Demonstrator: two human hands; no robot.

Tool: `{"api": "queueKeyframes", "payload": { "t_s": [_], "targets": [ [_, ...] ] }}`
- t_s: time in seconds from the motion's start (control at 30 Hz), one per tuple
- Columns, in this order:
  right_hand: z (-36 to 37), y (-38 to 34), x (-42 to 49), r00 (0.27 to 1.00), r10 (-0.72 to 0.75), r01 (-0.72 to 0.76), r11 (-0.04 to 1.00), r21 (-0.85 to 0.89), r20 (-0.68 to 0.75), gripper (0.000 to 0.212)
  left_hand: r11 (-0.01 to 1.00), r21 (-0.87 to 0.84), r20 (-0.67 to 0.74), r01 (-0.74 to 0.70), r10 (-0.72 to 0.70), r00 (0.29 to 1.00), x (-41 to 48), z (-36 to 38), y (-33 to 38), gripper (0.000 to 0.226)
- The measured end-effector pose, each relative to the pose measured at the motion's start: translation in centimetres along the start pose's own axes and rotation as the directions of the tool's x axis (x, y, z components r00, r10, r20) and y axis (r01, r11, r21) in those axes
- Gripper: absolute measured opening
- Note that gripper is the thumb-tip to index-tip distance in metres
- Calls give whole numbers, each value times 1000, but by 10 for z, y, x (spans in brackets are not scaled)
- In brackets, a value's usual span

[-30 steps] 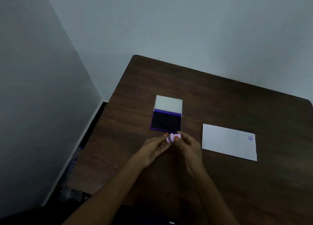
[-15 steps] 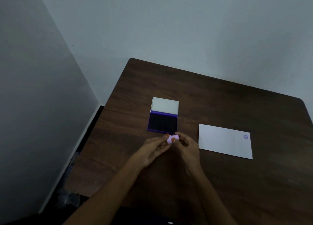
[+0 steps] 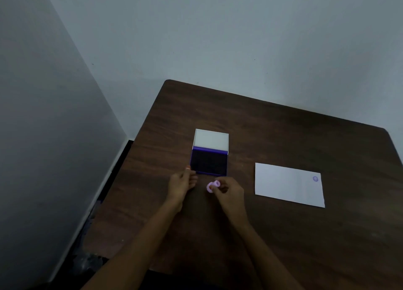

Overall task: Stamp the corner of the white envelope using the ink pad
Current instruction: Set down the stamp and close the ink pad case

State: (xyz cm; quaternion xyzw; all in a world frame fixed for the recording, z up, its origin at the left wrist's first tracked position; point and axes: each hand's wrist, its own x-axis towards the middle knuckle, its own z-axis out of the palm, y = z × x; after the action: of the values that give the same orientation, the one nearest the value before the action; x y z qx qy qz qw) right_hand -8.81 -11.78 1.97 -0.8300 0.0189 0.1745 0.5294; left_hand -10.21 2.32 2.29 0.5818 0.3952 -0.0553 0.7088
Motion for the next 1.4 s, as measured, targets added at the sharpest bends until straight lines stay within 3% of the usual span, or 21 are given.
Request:
{"api": "queueKeyframes", "payload": {
  "t_s": [0.13, 0.23, 0.3, 0.37, 0.43, 0.5, 0.7, 0.83, 1.0, 1.17, 1.4],
  "targets": [
    [9, 5, 7, 985, -144, 165, 952, -257, 99, 11, 965, 196, -84, -171, 191, 978, 20, -14, 5, 19],
    [11, 10, 9, 970, -166, 221, 908, -356, 176, 19, 938, 288, -106, -192, 230, 967, 34, -16, 10, 18],
    [7, 8, 11, 976, -168, 201, 936, -289, 137, 28, 930, 320, -135, -179, 232, 963, 44, -17, 17, 21],
    [-1, 1, 22, 986, -165, 161, 974, -161, -11, 26, 921, 345, -154, -180, 244, 957, 55, -19, 27, 23],
    [-12, -9, 46, 985, -100, 93, 994, -50, -143, 17, 910, 370, -148, -189, 259, 955, 64, -16, 40, 24],
    [-19, -19, 76, 981, -14, 8, 1000, -28, -195, 25, 897, 389, -119, -211, 276, 954, 71, -8, 51, 27],
    [-12, -38, 135, 991, 93, -100, 993, -70, -97, 50, 897, 369, 43, -243, 244, 969, 80, 23, 72, 40],
    [3, -40, 141, 991, 130, -132, 987, -91, -22, 55, 902, 368, 86, -227, 210, 974, 78, 37, 76, 42],
    [-4, -47, 144, 979, 166, -161, 986, 49, -118, 47, 938, 295, 53, -182, 174, 983, 77, 40, 84, 37],
    [-21, -55, 134, 977, 84, -67, 993, 93, -196, 40, 938, 264, 12, -226, 232, 973, 69, 34, 93, 33],
    [-29, -53, 92, 986, -46, 48, 999, 10, -162, 41, 898, 338, 32, -282, 289, 957, 36, 21, 88, 38]
  ]
}}
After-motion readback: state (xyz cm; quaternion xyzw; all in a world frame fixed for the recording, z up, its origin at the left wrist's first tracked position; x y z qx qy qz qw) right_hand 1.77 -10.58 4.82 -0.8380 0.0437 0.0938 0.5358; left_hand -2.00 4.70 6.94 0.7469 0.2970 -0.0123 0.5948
